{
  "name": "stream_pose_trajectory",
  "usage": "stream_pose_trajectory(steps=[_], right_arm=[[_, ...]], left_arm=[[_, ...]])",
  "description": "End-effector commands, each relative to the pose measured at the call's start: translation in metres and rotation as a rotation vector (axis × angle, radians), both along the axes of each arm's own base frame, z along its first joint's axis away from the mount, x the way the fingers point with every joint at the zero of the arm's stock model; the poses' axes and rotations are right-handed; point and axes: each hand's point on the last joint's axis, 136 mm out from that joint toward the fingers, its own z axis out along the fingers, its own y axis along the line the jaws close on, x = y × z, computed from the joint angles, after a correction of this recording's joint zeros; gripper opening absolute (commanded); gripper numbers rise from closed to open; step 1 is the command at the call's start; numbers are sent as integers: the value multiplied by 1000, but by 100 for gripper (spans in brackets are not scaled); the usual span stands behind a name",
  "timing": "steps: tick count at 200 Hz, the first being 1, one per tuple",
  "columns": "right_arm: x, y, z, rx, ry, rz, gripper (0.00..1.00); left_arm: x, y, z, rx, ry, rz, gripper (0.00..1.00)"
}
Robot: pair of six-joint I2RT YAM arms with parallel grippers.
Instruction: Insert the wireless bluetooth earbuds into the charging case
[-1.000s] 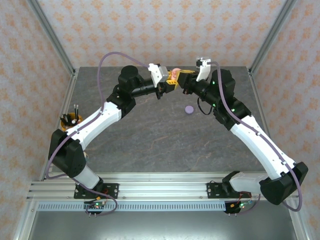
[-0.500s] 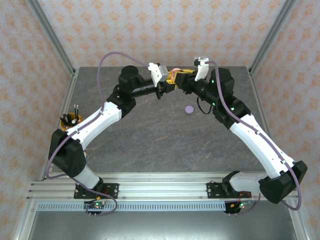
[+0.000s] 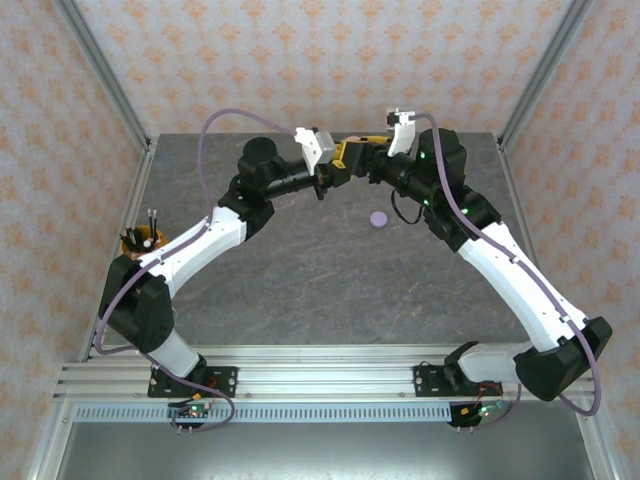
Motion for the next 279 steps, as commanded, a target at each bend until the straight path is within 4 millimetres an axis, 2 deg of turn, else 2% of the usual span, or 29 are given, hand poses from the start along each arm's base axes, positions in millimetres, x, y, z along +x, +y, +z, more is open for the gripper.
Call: stream_pose_trajectory(steps=[1,33,55,83,121,143,181,218,248,279], right_arm=[[-11,-4,32,58,-20,17,58],[-17,-18,49,77,-26,-27,61],[-6,-34,42,60,35,-107,60],[23,-56,14,34,235,-195,55],[52,-60,-26,-32,482,-207,38],[65,-56,-49,-81,582,-208,31],[79,-29,-87,-97,738,-100,25],[71,-16,-102,-125,777,-59,24],[52,-6,-114,-185,798,-15,24],[28,-4,-128,-240,827,18,22]], left_arm=[[-5,-4,8,-62,-33,-26,0],[-4,-4,-8,-53,-7,-18,0],[-5,-3,-17,-41,4,-16,0],[-8,-3,-33,-18,36,-23,0],[-11,-5,-51,7,80,-47,0],[-11,-6,-57,9,108,-58,0],[-11,-7,-68,19,144,-59,0],[-9,-6,-75,21,167,-49,0],[-4,-6,-77,16,175,-28,0],[3,-5,-78,11,175,0,0]])
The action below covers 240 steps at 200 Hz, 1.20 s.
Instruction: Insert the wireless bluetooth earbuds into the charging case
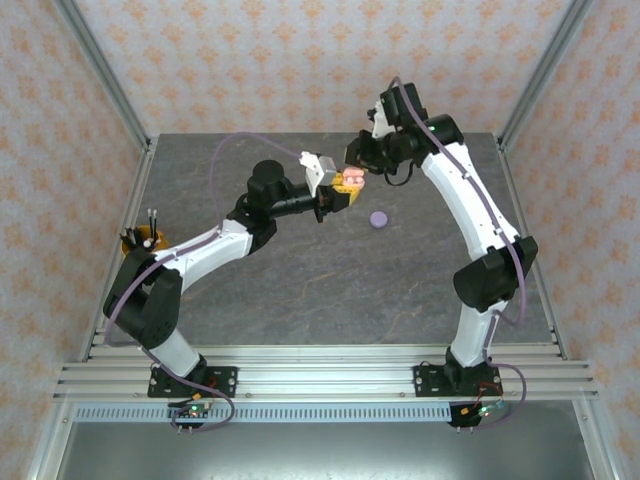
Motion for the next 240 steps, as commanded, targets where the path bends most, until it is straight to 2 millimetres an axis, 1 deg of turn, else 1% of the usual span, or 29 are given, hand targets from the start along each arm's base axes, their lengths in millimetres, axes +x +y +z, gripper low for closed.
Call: stream_pose_trajectory(steps=[1,20,50,59,72,84,93,105,124,141,173,197,217,225,230,231,233,240], right_arm=[[-37,0,2,-22,29,68,22],[-51,-10,2,-46,23,58,21],[-73,-28,15,-58,-13,21,21],[-77,-35,17,-69,-25,-3,21],[-77,-48,22,-90,-60,-62,22],[-71,-66,24,-106,-82,-143,24],[-67,-81,23,-111,-89,-215,24],[-61,-98,16,-97,-83,-303,24],[-57,-118,0,-105,-63,-392,25],[-57,-125,-17,-124,-41,-418,25],[-59,-134,-44,-158,-30,-465,25],[-62,-140,-57,-173,-29,-492,25],[-63,-141,-66,-180,-15,-495,25],[-64,-141,-69,-182,-10,-497,25],[-64,-141,-71,-183,-9,-499,25],[-64,-141,-71,-182,-8,-500,25],[-64,-142,-71,-182,-7,-500,25],[-64,-142,-73,-183,-6,-502,25]], left_arm=[[9,-1,3,-21,-12,38,0],[14,0,1,-19,-8,55,0],[22,2,-3,-28,6,75,0],[25,4,-4,-33,9,82,0],[27,4,-5,-36,16,85,0],[28,4,-8,-35,29,89,0],[30,4,-11,-38,46,95,0],[34,4,-17,-37,81,110,0],[41,5,-32,-23,167,136,0],[46,2,-47,-20,276,148,0],[57,-2,-81,-28,496,194,0],[64,-3,-103,-19,603,255,0],[68,-4,-119,-14,698,293,0],[70,-3,-129,0,756,320,0],[72,-3,-129,9,788,338,0],[73,-3,-137,21,807,344,0],[74,-3,-145,37,831,353,0],[74,-3,-159,81,901,372,0]])
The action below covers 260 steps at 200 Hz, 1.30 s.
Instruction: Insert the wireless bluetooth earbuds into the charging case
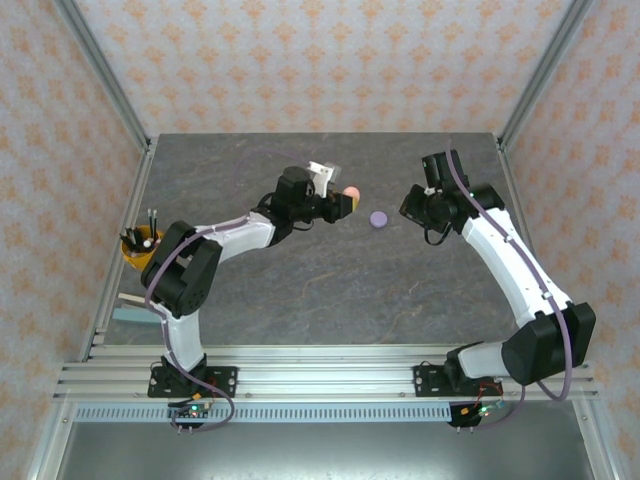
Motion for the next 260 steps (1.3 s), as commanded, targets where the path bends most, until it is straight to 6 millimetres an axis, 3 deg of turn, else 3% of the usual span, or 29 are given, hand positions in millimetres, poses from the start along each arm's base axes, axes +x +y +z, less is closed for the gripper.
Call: stream_pose_trajectory(steps=[1,27,83,109,144,199,207,248,254,260], right_arm=[[5,-6,7,-6,-55,-40,25],[7,-5,2,-5,-55,-42,25],[8,-4,-6,-1,-44,-44,25],[7,-5,-9,-5,-41,-44,25],[7,-6,-8,-8,-46,-45,25],[9,-5,-2,-2,-60,-44,27],[9,-5,0,-1,-63,-44,27],[9,-6,9,0,-82,-49,28],[9,-6,12,1,-87,-49,29],[9,-7,13,-2,-90,-50,29]], left_arm=[[9,0,-23,54,213,80,0],[13,-5,-50,72,362,110,0],[22,10,-97,214,528,237,0],[24,10,-110,225,567,258,0],[22,13,-121,248,608,279,8],[17,23,-129,320,639,292,44],[17,24,-129,331,638,292,54],[20,37,-120,368,619,313,74],[22,42,-117,374,611,325,97],[23,47,-113,381,603,334,100]])
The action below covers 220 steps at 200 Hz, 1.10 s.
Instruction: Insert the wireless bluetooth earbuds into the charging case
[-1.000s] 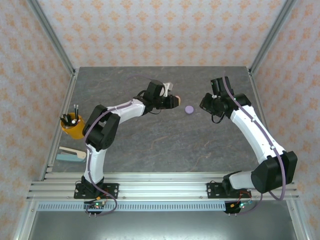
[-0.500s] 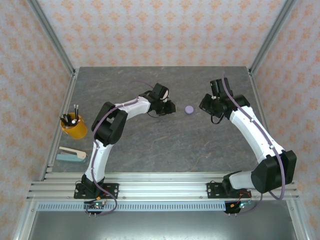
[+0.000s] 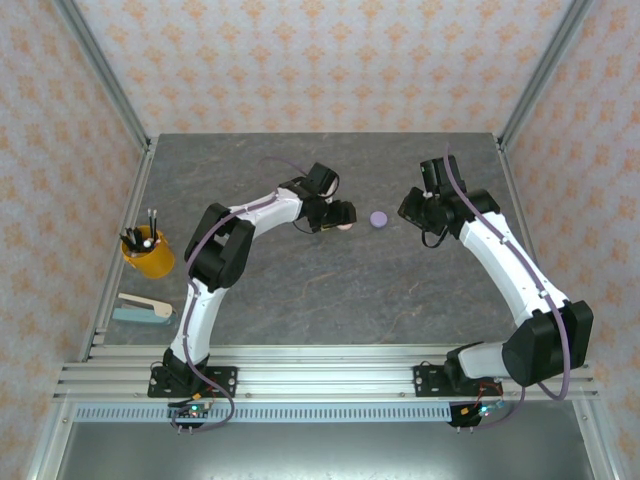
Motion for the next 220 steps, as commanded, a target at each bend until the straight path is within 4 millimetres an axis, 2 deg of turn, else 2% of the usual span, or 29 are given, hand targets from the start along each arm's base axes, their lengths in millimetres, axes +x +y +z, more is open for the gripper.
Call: stream_pose_trajectory(steps=[1,12,22,50,54,64,69,72,89,117,134,147,163,197,201,220], right_arm=[[3,-7,26,-7,-73,-30,30],[2,-8,30,-11,-82,-33,32],[1,-10,33,-21,-89,-39,39],[1,-25,40,-86,-112,-82,79],[1,-27,42,-98,-116,-87,92],[2,-34,45,-127,-127,-102,100],[3,-37,47,-140,-135,-109,100],[3,-39,48,-150,-138,-115,100],[6,-53,56,-212,-167,-152,100],[11,-94,71,-389,-244,-289,100],[13,-121,81,-495,-336,-400,100],[15,-136,81,-551,-410,-458,100],[14,-145,79,-624,-481,-463,100],[17,-163,28,-719,-418,-452,100],[19,-164,14,-730,-395,-441,100],[21,-168,-27,-770,-364,-420,100]], left_arm=[[6,22,11,70,-19,24,100],[9,34,20,89,-37,40,100],[12,46,33,97,-65,53,100],[16,82,81,164,-176,74,100],[17,89,85,181,-188,78,100],[16,103,109,214,-242,89,100],[16,109,113,237,-257,93,100],[14,113,128,240,-288,98,100],[10,138,160,310,-385,128,100],[-2,170,202,411,-595,165,100],[-12,189,221,468,-741,197,100],[-23,203,224,517,-825,215,100],[-38,217,225,586,-899,205,100],[-64,237,210,647,-951,165,100],[-67,240,208,651,-964,170,100],[-79,261,197,675,-1002,225,100]])
